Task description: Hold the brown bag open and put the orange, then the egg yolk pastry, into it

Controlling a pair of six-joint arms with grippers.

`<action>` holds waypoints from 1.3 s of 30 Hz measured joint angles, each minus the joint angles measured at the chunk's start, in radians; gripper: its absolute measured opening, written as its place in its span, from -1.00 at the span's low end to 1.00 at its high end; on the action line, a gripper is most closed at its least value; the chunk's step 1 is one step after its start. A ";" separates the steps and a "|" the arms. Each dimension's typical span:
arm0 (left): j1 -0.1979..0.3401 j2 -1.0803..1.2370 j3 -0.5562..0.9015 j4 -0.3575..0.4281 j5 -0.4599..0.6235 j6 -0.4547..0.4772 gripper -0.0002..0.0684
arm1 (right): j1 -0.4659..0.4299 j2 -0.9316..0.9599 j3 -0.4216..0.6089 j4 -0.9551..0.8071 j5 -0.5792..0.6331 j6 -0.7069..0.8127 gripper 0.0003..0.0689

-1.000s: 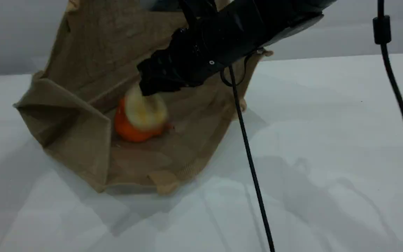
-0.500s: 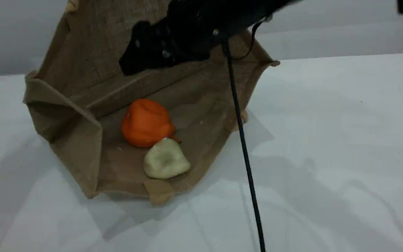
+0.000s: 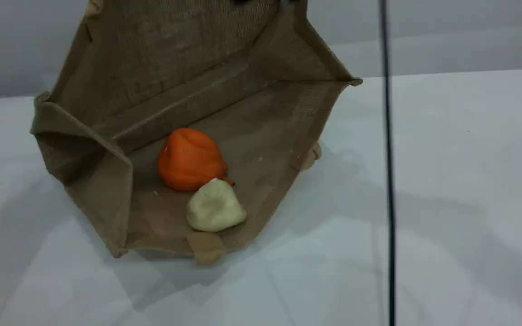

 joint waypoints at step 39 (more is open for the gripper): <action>0.000 -0.001 0.000 -0.005 -0.004 -0.013 0.37 | -0.236 -0.298 -0.001 -0.742 0.014 0.586 0.61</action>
